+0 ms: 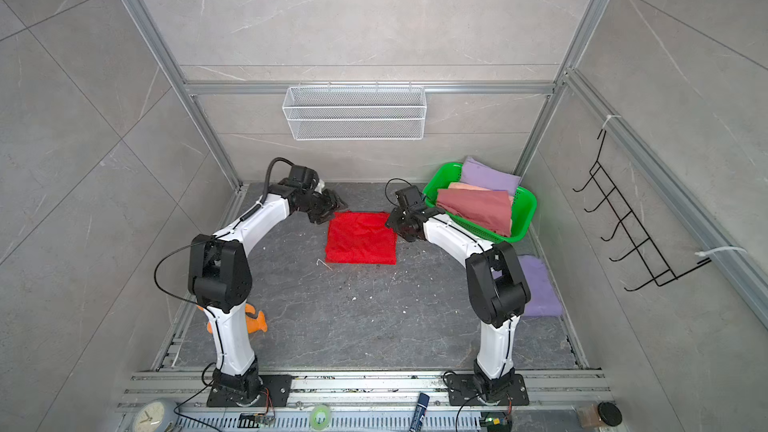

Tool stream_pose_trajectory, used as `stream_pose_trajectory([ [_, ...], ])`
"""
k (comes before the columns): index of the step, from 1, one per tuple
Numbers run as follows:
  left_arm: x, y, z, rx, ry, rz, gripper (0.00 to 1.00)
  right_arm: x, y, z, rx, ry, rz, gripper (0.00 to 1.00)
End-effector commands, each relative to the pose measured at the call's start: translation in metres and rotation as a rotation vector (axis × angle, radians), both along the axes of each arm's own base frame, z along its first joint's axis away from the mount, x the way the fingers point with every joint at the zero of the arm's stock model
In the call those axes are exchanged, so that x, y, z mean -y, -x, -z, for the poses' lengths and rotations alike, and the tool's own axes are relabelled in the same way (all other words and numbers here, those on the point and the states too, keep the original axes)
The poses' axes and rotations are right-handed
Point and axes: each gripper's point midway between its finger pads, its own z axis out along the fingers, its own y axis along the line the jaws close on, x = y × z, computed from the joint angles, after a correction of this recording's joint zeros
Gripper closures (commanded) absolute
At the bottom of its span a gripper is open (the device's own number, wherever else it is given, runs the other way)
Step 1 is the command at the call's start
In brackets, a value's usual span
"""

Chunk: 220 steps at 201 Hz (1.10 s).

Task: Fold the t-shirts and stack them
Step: 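Release the folded shirt and draw both grippers back beside it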

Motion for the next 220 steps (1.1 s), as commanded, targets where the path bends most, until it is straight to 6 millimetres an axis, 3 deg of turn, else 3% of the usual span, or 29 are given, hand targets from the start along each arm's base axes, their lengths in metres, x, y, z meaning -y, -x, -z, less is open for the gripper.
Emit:
stream_pose_trajectory([
  [1, 0.035, 0.002, 0.003, 0.008, 0.010, 0.096, 0.36, 0.010, 0.012, -0.026, 0.046, 0.009, 0.004, 0.39],
  [50, 0.078, -0.027, 0.042, -0.016, -0.052, 0.083, 0.37, 0.057, 0.054, -0.051, 0.058, 0.142, 0.048, 0.31],
  [54, 0.080, -0.030, 0.037, -0.010, -0.037, 0.077, 0.37, 0.060, 0.058, -0.053, 0.058, 0.143, 0.052, 0.31],
  [57, 0.081, -0.032, 0.053, -0.034, -0.040, 0.074, 0.37, 0.062, 0.061, -0.053, 0.056, 0.143, 0.054, 0.31],
  [62, 0.084, -0.035, 0.056, -0.036, -0.030, 0.069, 0.38, 0.066, 0.066, -0.054, 0.054, 0.144, 0.060, 0.30],
  [126, 0.122, -0.085, 0.057, 0.004, 0.200, -0.036, 0.40, 0.105, 0.125, -0.053, 0.009, 0.178, 0.137, 0.30],
  [173, 0.140, -0.121, 0.070, -0.012, 0.375, -0.149, 0.41, 0.122, 0.145, -0.058, -0.004, 0.214, 0.172, 0.30],
  [196, 0.141, -0.136, 0.058, 0.009, 0.468, -0.177, 0.42, 0.124, 0.148, -0.057, -0.001, 0.213, 0.179, 0.30],
  [220, 0.119, -0.140, 0.011, 0.105, 0.495, -0.152, 0.42, 0.120, 0.147, -0.053, -0.001, 0.181, 0.183, 0.28],
])
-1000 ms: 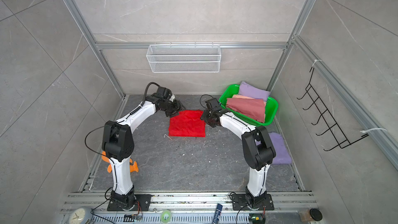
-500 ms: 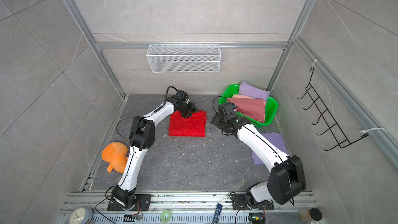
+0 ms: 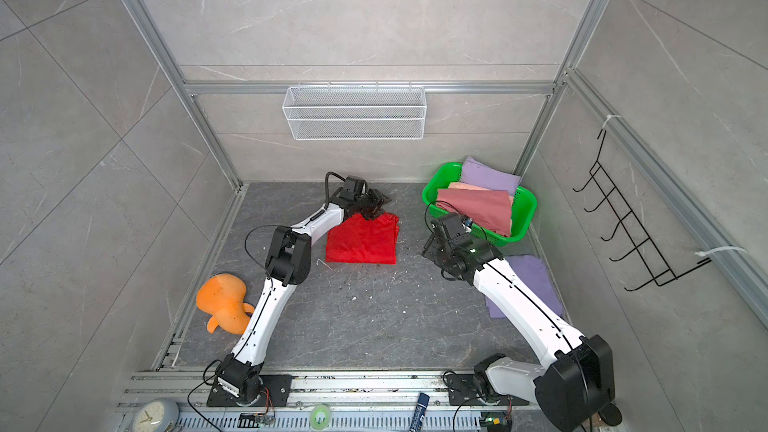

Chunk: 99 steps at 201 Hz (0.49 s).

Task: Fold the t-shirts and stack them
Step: 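Release the folded shirt and draw both grippers back beside it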

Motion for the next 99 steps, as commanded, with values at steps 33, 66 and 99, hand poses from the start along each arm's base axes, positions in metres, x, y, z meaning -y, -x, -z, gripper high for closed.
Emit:
stream_pose_trajectory([
  [33, -0.081, 0.014, -0.131, 0.192, -0.015, 0.031, 0.37, -0.014, -0.002, 0.024, -0.018, -0.119, 0.039, 0.25],
  [66, -0.170, 0.080, -0.115, 0.100, -0.294, 0.034, 0.28, -0.036, -0.013, 0.037, -0.002, -0.265, 0.051, 0.12],
  [99, -0.227, 0.158, -0.083, -0.083, -0.430, 0.072, 0.26, -0.057, -0.025, 0.040, 0.027, -0.368, 0.031, 0.03],
])
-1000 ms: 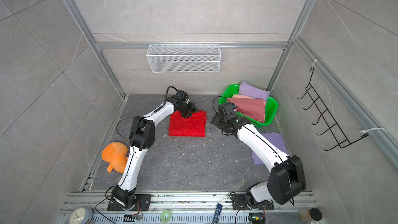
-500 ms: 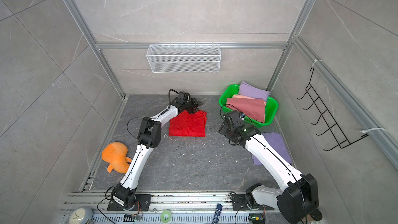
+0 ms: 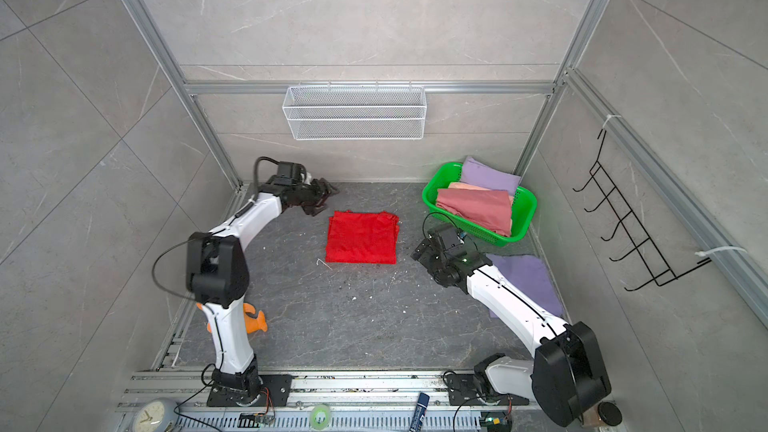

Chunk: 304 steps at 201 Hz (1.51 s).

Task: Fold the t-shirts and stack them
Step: 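Release the folded shirt and draw both grippers back beside it, then grasp the folded red shirt's sides with both grippers and lift it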

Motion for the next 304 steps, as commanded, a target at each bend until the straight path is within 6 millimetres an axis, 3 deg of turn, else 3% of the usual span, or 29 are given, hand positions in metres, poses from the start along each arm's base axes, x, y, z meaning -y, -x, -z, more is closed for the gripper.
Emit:
stream_pose_trajectory([
  [1, -0.024, 0.073, 0.044, -0.186, -0.158, 0.096, 0.26, -0.023, -0.017, -0.009, 0.063, -0.133, -0.003, 0.03],
  [26, -0.032, 0.118, 0.074, -0.310, -0.126, 0.096, 0.28, -0.036, -0.024, -0.011, 0.078, -0.194, -0.001, 0.00],
  [52, -0.025, 0.132, 0.097, -0.360, -0.027, 0.070, 0.32, -0.053, -0.026, -0.011, 0.068, -0.259, -0.011, 0.00],
  [106, -0.013, 0.129, 0.121, -0.392, 0.071, 0.055, 0.32, -0.070, -0.014, 0.002, 0.043, -0.285, -0.016, 0.01],
  [168, -0.001, 0.128, 0.131, -0.413, 0.160, 0.066, 0.32, -0.059, 0.005, 0.015, 0.035, -0.255, 0.036, 0.01],
  [241, -0.002, 0.136, 0.167, -0.527, 0.152, 0.058, 0.46, -0.062, -0.001, 0.017, 0.044, -0.287, 0.070, 0.01],
  [272, -0.003, 0.127, 0.175, -0.548, 0.124, 0.056, 0.74, -0.070, -0.005, 0.022, 0.053, -0.309, 0.078, 0.01],
  [304, -0.001, 0.119, 0.168, -0.529, 0.121, 0.056, 1.00, -0.081, -0.009, 0.028, 0.054, -0.344, 0.086, 0.01],
])
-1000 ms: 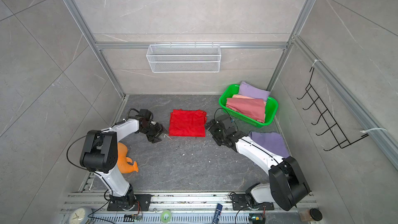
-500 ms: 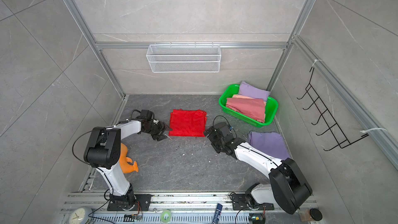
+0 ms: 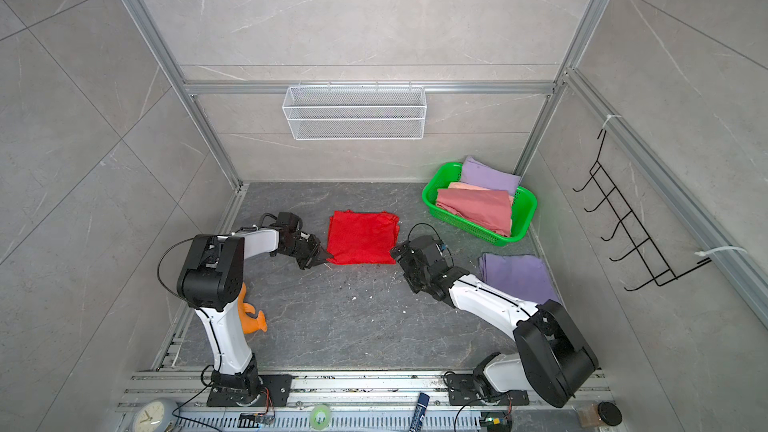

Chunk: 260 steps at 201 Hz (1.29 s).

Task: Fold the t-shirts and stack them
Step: 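Grasp the folded red shirt's sides with both grippers and lift it, then open the left gripper while the right gripper carries the red shirt away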

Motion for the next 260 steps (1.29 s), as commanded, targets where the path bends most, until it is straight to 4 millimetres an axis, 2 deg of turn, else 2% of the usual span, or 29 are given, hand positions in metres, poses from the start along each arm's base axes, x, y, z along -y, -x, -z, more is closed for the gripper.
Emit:
stream_pose_trajectory([
  [1, -0.004, 0.000, 0.006, -0.020, -0.050, -0.001, 1.00, -0.005, -0.003, 0.009, 0.004, -0.030, 0.030, 0.01],
  [23, 0.016, -0.004, -0.016, 0.006, -0.001, 0.011, 1.00, -0.015, -0.006, 0.013, 0.020, -0.085, 0.041, 0.00],
  [51, 0.057, -0.004, -0.053, 0.040, 0.096, 0.043, 1.00, -0.027, -0.011, 0.021, 0.023, -0.147, 0.050, 0.00],
  [86, 0.093, 0.014, -0.083, 0.019, 0.167, 0.066, 1.00, -0.043, -0.031, 0.023, 0.037, -0.228, 0.078, 0.01],
  [103, 0.106, 0.025, -0.091, 0.001, 0.185, 0.091, 1.00, -0.046, -0.039, 0.032, 0.034, -0.233, 0.096, 0.01],
  [137, 0.119, 0.045, -0.101, -0.018, 0.195, 0.146, 1.00, -0.046, -0.051, 0.042, 0.061, -0.260, 0.140, 0.00],
  [173, 0.119, 0.064, -0.098, -0.052, 0.194, 0.189, 1.00, -0.048, -0.057, 0.060, 0.035, -0.261, 0.165, 0.02],
  [197, 0.116, 0.077, -0.103, -0.056, 0.188, 0.220, 1.00, -0.044, -0.059, 0.071, 0.017, -0.252, 0.186, 0.06],
  [225, 0.112, 0.094, -0.110, -0.055, 0.186, 0.275, 1.00, -0.046, -0.062, 0.073, 0.003, -0.256, 0.181, 0.24],
  [237, 0.108, 0.100, -0.109, -0.056, 0.173, 0.284, 1.00, -0.048, -0.062, 0.073, -0.007, -0.247, 0.168, 0.36],
  [247, 0.105, 0.104, -0.106, -0.057, 0.161, 0.288, 1.00, -0.048, -0.061, 0.074, -0.022, -0.233, 0.163, 0.53],
  [253, 0.103, 0.106, -0.105, -0.053, 0.154, 0.294, 1.00, -0.048, -0.060, 0.074, -0.027, -0.223, 0.157, 0.58],
  [260, 0.101, 0.107, -0.104, -0.045, 0.137, 0.298, 0.87, -0.046, -0.058, 0.073, -0.039, -0.209, 0.153, 0.68],
])
